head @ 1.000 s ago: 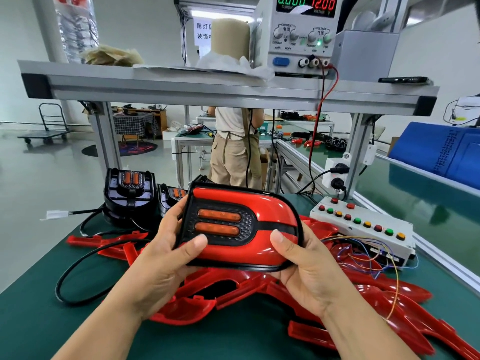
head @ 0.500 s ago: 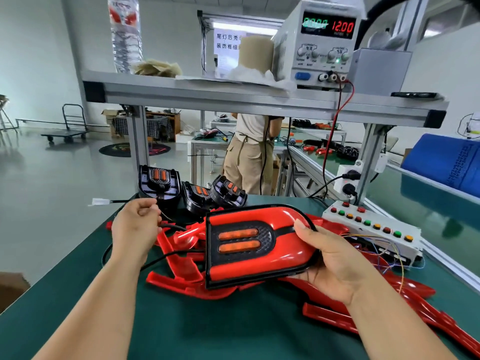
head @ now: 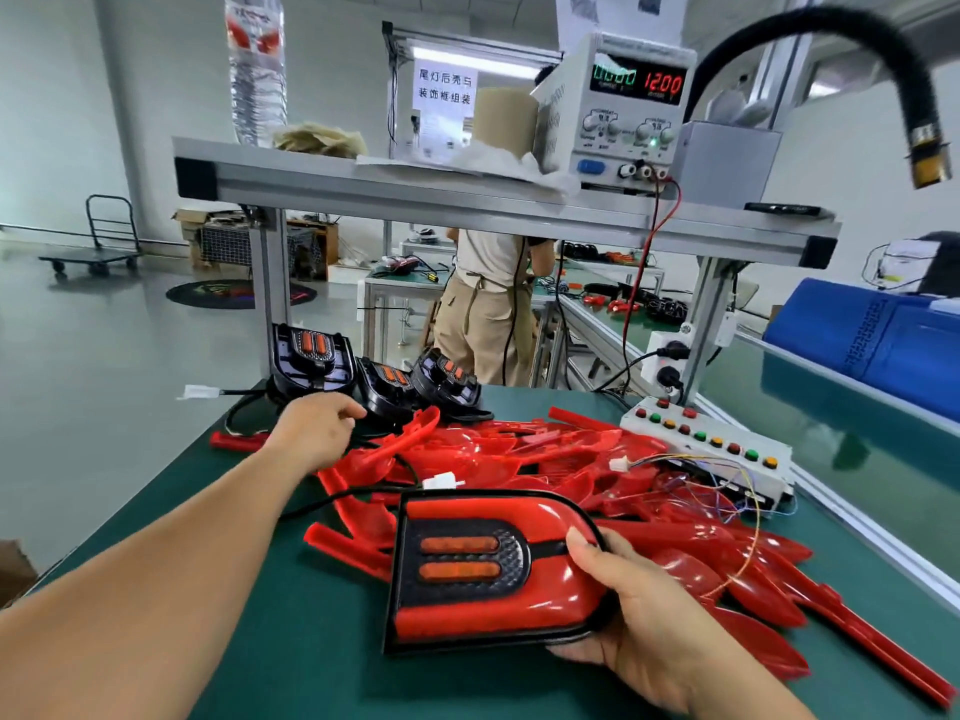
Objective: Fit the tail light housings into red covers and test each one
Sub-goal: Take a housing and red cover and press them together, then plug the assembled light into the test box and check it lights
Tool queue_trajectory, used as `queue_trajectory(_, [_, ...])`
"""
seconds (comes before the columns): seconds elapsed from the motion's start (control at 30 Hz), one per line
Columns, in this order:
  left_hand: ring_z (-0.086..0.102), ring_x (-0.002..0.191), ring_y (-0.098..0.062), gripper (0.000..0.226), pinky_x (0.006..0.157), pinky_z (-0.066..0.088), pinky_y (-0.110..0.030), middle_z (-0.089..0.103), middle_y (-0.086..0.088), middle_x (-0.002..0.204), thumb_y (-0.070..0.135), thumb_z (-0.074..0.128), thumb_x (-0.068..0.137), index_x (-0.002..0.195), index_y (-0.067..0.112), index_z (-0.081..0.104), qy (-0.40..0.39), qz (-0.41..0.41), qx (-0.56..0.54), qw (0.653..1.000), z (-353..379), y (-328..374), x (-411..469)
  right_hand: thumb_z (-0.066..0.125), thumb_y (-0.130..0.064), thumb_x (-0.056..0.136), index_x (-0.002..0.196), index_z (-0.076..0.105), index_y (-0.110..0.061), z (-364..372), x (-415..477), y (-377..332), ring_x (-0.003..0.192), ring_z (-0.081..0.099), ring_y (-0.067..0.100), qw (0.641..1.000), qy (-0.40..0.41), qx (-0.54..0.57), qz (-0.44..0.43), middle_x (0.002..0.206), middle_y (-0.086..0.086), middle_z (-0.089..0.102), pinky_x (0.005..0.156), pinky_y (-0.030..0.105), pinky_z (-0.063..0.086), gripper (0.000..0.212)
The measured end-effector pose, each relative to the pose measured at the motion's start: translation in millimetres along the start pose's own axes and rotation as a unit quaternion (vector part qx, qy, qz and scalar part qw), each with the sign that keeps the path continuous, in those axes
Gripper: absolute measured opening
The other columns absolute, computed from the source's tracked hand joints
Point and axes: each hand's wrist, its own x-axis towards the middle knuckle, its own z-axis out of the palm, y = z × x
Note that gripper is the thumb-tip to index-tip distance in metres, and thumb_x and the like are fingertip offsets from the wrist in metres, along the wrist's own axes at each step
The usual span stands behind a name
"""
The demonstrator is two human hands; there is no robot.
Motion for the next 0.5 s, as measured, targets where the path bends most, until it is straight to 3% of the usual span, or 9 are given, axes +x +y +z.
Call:
queue_trajectory(0.13, [0.053,0.125,-0.022,0.037,0.099,0.041,-0.027,0.056,-0.006,0.14,0.012,0.045,0.101,0.136,0.02,0.057,-0.096,0.025,0.093,0.991,5,9,16,0.067,-0.046,0.086,0.122,0.043,-0.03,-1,-2,-10,0.069,0.071,0.039,0.989,-0.001,-0.139,0.047,0.092,0.018,0.074,0.051,0.034,0.058,0.046])
queue_trajectory(0.23, [0.05,0.129,-0.02,0.038,0.101,0.038,-0.026,0.051,-0.004,0.145,0.011,0.046,0.101,0.136,0.023,0.057,-0.169,0.05,0.127,0.976,10,10,24,0.062,-0.056,0.085,0.122,0.037,-0.033,-4,1,-19,0.061,0.072,0.032,0.956,0.014,-0.292,0.02,0.096,0.017,0.07,0.05,0.032,0.057,0.05])
queue_trajectory(0.33, [0.051,0.126,-0.021,0.036,0.095,0.039,-0.023,0.053,-0.003,0.143,0.01,0.043,0.102,0.13,0.024,0.062,-0.165,0.061,0.12,0.977,7,13,26,0.058,-0.06,0.086,0.121,0.035,-0.032,-7,3,-25,0.054,0.07,0.026,0.923,0.011,-0.385,-0.004,0.08,0.016,0.07,0.047,0.031,0.055,0.05])
queue_trajectory(0.43, [0.057,0.116,-0.014,0.029,0.099,0.041,-0.026,0.063,0.003,0.13,0.013,0.05,0.1,0.119,0.027,0.068,-0.113,0.104,0.044,0.987,-4,24,22,0.056,-0.062,0.085,0.127,0.031,-0.029,-11,4,-26,0.049,0.067,0.021,0.888,0.004,-0.46,-0.011,0.075,0.012,0.071,0.044,0.027,0.051,0.059])
queue_trajectory(0.5, [0.061,0.095,0.001,0.021,0.088,0.045,-0.017,0.069,0.02,0.104,0.019,0.062,0.094,0.101,0.037,0.069,-0.167,0.157,0.0,0.973,-13,35,11,0.056,-0.067,0.081,0.118,0.04,-0.029,-14,2,-29,0.047,0.067,0.019,0.877,0.001,-0.48,-0.018,0.076,0.008,0.07,0.042,0.025,0.049,0.056])
